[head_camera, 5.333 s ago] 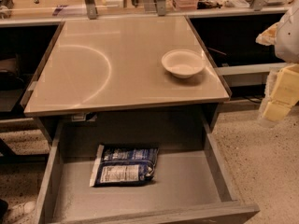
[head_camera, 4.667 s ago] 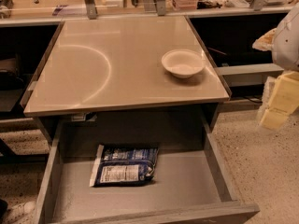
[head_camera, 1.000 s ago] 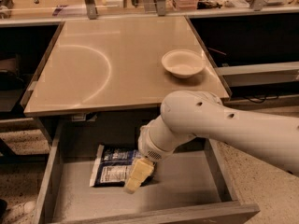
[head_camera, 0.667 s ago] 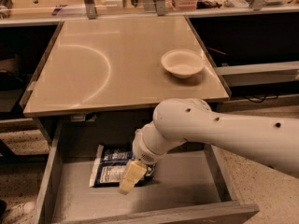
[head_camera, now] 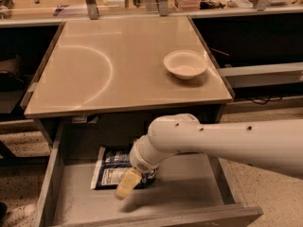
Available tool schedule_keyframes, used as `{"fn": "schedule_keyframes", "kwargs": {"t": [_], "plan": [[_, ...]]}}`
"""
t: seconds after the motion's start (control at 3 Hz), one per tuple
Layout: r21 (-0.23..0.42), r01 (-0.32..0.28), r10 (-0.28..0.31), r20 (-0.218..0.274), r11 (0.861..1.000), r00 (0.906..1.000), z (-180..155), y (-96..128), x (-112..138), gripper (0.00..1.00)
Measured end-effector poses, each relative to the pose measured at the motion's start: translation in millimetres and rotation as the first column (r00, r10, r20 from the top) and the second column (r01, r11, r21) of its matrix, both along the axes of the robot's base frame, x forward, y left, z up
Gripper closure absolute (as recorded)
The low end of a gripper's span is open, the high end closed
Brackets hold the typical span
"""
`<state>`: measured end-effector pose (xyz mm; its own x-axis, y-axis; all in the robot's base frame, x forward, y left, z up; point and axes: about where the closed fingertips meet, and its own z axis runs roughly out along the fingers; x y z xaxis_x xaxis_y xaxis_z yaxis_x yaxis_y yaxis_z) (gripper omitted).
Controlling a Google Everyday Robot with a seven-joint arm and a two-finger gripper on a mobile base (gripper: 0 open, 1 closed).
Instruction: Pick blue chip bag from top drawer and place on counter
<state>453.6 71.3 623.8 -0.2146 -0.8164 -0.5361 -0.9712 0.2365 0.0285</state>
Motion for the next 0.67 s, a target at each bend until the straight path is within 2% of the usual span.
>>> {"fn": "schedule_keyframes", "kwargs": {"t": [0.67], "plan": [[-0.001, 0.026, -0.026, -0.005, 1.0, 0.9997, -36.5, 2.9, 2.2, 0.0]]}}
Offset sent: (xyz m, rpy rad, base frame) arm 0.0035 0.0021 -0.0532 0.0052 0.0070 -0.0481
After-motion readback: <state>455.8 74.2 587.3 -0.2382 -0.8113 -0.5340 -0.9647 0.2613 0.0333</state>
